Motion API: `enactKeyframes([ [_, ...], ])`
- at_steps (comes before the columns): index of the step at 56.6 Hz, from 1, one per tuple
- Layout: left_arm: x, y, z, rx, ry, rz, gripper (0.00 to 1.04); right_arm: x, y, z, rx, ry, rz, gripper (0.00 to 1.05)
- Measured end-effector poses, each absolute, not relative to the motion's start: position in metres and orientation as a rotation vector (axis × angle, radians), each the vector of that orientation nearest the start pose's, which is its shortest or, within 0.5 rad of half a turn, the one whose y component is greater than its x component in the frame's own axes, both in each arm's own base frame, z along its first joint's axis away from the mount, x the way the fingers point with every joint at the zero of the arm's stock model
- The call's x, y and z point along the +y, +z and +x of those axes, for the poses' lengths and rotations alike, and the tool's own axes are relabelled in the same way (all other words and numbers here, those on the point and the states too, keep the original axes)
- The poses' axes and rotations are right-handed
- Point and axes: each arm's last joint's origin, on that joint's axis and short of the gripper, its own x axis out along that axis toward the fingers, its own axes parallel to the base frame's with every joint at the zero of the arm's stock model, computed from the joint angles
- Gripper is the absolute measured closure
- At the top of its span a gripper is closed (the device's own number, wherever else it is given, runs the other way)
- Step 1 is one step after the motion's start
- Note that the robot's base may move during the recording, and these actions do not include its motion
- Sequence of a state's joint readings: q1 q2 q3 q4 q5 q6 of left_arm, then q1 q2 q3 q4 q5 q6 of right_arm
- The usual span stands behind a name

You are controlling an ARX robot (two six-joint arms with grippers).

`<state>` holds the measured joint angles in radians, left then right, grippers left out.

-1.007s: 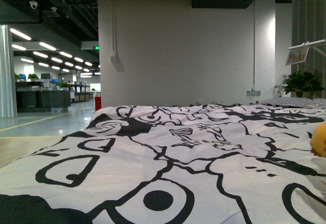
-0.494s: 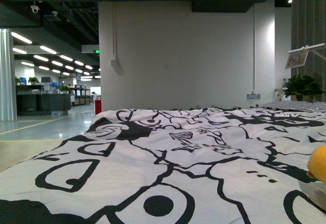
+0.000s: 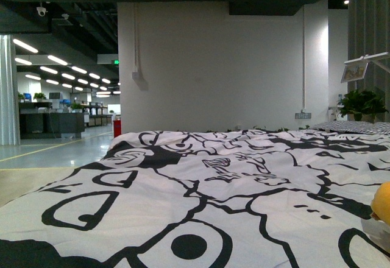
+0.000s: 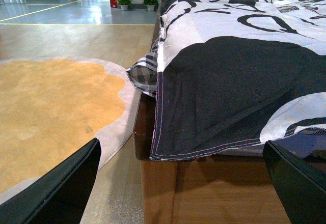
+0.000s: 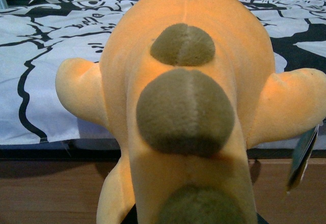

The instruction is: Put away toys

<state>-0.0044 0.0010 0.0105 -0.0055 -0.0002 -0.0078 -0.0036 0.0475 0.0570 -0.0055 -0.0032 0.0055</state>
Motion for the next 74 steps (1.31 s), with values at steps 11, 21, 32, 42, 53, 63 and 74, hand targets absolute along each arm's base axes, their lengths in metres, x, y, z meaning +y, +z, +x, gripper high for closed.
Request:
enactKeyframes([
  [11, 0.0, 0.166, 0.097, -0.004, -0.004, -0.008, 0.06, 0.0, 0.168, 0.097, -0.009, 0.0, 0.005, 0.98],
  [21, 0.0, 0.166, 0.097, -0.004, -0.004, -0.008, 0.06, 0.0, 0.168, 0.097, -0.01, 0.0, 0.005, 0.98],
  [32, 0.0, 0.166, 0.097, -0.004, -0.004, -0.008, 0.06, 0.0, 0.168, 0.097, -0.01, 0.0, 0.005, 0.98],
  [42, 0.0, 0.166, 0.097, -0.004, -0.004, -0.008, 0.06, 0.0, 0.168, 0.097, -0.01, 0.0, 0.005, 0.98],
  [53, 0.0, 0.166, 0.097, -0.004, -0.004, -0.008, 0.06, 0.0, 0.168, 0.097, -0.01, 0.0, 0.005, 0.98],
  [63, 0.0, 0.166, 0.097, -0.004, 0.002, -0.008, 0.06, 0.0, 0.168, 0.097, -0.01, 0.016, 0.005, 0.98],
  [74, 0.0, 0.166, 0.097, -0.004, -0.003, -0.008, 0.06, 0.0, 0.168, 0.097, -0.005, 0.004, 0.006, 0.98],
])
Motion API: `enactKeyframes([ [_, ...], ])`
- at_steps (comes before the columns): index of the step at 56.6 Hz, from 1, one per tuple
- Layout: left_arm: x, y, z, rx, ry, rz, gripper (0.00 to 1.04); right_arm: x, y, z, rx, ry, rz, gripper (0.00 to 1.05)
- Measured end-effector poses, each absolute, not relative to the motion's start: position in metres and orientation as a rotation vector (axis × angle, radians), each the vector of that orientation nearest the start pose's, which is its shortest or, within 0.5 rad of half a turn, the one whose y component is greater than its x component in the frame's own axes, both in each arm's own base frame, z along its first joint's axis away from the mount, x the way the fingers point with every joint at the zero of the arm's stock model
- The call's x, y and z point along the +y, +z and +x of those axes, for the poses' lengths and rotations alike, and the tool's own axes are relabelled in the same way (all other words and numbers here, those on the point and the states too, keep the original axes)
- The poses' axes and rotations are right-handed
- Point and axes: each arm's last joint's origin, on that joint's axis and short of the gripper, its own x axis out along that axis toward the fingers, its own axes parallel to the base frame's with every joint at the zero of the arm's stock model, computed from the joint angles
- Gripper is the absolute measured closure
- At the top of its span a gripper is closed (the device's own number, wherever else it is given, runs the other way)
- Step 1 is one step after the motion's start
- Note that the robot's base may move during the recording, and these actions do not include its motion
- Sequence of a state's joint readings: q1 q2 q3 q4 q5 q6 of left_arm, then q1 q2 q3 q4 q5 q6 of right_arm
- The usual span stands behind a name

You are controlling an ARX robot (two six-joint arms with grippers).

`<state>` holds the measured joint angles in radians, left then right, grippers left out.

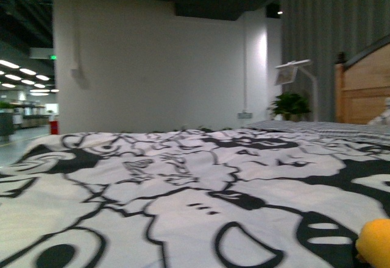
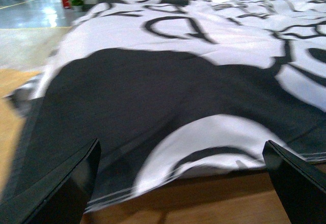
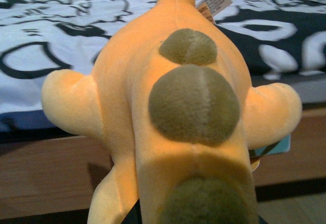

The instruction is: Put away toys

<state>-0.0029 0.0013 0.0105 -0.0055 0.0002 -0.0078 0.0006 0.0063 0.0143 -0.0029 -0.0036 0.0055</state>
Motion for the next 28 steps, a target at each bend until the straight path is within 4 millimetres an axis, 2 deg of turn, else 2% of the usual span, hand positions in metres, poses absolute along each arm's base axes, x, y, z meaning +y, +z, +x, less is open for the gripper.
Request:
enactKeyframes([
  [28, -0.0002, 0.1665, 0.0971, -0.004, -0.002, -0.008, 0.06, 0.0, 0.1676, 0.0972, -0.005, 0.0, 0.006, 0.98],
])
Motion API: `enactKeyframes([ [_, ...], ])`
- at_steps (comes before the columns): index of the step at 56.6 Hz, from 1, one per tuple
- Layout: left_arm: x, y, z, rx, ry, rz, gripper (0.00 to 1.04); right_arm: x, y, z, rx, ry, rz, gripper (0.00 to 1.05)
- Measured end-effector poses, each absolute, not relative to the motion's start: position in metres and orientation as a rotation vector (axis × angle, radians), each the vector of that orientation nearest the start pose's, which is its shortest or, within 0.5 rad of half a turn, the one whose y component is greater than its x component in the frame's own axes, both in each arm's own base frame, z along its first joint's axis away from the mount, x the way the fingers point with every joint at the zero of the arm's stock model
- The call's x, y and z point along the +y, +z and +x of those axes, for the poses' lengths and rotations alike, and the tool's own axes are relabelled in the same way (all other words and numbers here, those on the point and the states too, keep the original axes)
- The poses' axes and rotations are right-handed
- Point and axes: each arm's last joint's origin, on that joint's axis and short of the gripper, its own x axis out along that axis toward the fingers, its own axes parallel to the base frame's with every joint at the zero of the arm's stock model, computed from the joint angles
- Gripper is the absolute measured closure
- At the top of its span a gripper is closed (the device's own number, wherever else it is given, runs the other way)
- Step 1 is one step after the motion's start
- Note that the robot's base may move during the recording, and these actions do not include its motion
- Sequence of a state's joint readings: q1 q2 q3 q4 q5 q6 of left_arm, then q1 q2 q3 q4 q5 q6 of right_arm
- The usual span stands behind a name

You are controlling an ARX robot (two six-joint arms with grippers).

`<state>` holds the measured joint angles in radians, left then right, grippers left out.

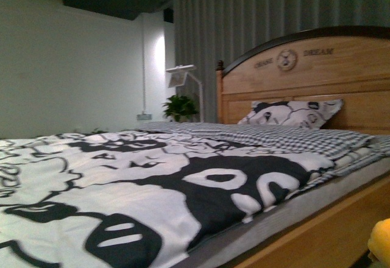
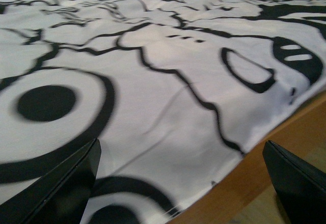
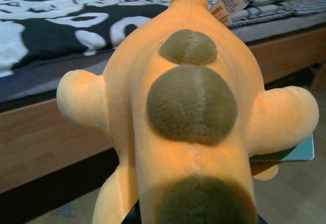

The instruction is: Put away toys

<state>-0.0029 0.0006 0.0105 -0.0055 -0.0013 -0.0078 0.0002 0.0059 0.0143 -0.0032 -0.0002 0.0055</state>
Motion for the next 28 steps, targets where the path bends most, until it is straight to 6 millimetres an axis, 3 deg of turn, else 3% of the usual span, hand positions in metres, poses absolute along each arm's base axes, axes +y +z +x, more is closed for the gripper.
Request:
enactKeyframes([
  [28, -0.0003, 0.1665, 0.0971, -0.004, -0.003, -0.008, 0.06, 0.0, 0.1676, 0.0972, -0.005, 0.0, 0.006, 0.98],
])
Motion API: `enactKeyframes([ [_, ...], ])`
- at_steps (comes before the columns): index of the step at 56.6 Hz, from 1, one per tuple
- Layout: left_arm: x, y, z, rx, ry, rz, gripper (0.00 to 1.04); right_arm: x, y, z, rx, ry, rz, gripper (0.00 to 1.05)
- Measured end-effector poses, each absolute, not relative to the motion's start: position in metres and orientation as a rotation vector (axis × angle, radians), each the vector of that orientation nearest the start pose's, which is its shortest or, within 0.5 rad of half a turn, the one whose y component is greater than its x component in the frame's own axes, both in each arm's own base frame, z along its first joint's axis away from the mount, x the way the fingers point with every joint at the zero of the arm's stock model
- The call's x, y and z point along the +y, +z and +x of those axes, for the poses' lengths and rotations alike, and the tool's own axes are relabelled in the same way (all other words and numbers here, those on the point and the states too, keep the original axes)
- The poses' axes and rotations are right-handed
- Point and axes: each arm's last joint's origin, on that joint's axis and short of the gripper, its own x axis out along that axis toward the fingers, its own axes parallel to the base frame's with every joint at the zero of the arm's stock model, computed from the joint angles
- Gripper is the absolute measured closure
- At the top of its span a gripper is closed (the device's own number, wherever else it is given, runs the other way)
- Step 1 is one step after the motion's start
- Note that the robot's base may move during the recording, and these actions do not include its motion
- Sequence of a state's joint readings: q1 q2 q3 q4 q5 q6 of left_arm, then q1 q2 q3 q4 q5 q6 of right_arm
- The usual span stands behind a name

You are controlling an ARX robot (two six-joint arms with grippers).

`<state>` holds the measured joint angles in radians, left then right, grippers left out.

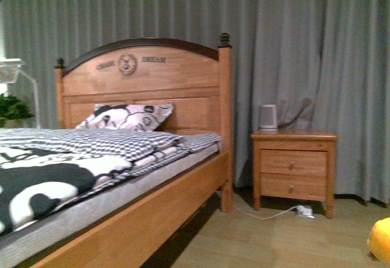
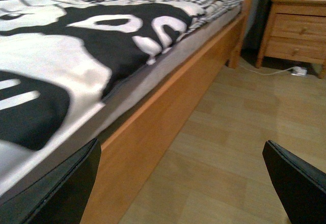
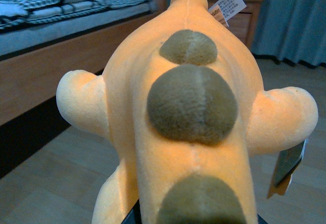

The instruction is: Put away toys

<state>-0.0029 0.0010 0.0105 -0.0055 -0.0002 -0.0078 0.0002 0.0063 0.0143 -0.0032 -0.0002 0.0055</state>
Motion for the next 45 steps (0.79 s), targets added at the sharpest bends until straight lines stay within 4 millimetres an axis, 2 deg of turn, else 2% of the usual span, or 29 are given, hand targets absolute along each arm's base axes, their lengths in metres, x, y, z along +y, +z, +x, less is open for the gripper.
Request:
enactKeyframes([
  [45, -0.0003, 0.1665, 0.0971, -0.004, -0.003, -0.007, 0.06, 0.0001, 0.1677, 0.0971, -0.006, 0.002, 0.006, 0.98],
])
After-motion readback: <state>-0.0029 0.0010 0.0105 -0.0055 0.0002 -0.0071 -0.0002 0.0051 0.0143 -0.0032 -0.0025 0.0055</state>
